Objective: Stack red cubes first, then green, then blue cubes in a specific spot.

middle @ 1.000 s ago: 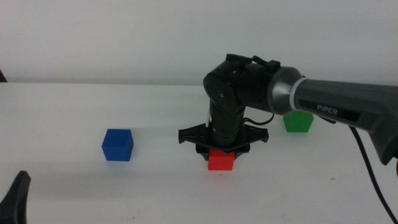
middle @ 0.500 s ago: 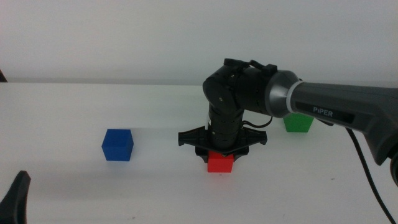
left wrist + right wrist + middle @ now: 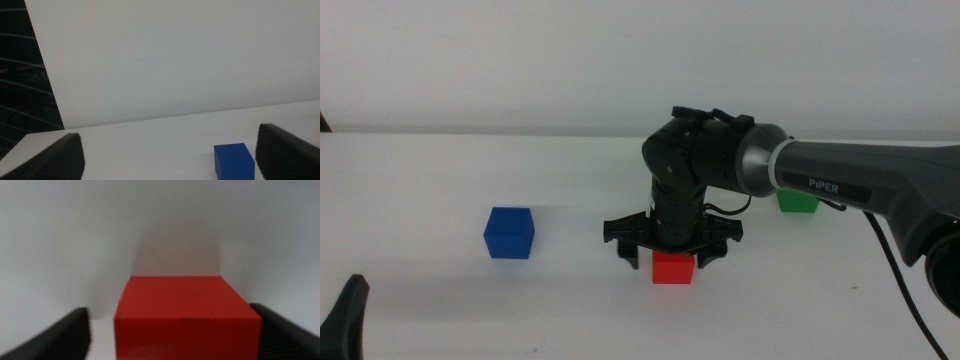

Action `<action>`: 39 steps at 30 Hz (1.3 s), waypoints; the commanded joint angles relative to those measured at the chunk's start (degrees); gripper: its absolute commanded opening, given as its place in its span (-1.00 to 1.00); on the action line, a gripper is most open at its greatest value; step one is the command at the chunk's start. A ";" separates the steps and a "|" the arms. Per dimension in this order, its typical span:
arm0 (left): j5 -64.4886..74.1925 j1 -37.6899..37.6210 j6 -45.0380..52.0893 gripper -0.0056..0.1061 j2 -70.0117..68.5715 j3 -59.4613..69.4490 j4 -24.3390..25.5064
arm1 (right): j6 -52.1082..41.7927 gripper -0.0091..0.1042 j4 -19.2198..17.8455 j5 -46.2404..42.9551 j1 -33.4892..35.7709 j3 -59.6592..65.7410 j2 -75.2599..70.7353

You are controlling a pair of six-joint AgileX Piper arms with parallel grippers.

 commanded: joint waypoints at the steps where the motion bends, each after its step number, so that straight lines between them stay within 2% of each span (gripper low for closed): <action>1: -0.17 0.11 -0.33 0.73 -2.34 2.35 -0.63 | -0.18 0.78 -0.16 -1.15 -0.25 0.21 -1.24; 4: -0.17 0.11 -0.33 0.73 -2.34 2.35 -0.63 | -0.77 0.81 -0.97 -1.26 0.25 0.21 -6.66; 8: -0.17 0.11 -0.33 0.73 -2.34 2.35 -0.63 | -5.07 0.81 -3.77 -0.60 -0.76 0.21 -16.83; 15: -0.17 0.11 -0.33 0.73 -2.34 2.35 -0.63 | -13.21 0.81 -2.18 3.68 -16.16 4.97 -22.93; 18: -0.17 0.11 -0.33 0.73 -2.34 2.35 -0.63 | -19.20 0.81 0.82 3.53 -22.07 7.55 -22.25; 23: -0.17 0.11 -0.33 0.73 -2.34 2.35 -0.63 | -22.35 0.80 3.66 3.64 -29.35 6.26 -18.65; 27: -0.17 0.11 -0.33 0.73 -2.34 2.35 -0.63 | -25.28 0.80 4.71 6.94 -30.66 1.14 -13.53; 32: -0.17 0.11 -0.33 0.73 -2.34 2.35 -0.63 | -26.37 0.80 4.36 9.21 -31.14 -6.72 -6.72; 39: -0.17 0.11 -0.33 0.73 -2.34 2.35 -0.63 | -26.61 0.80 4.52 9.20 -31.16 -11.81 -1.45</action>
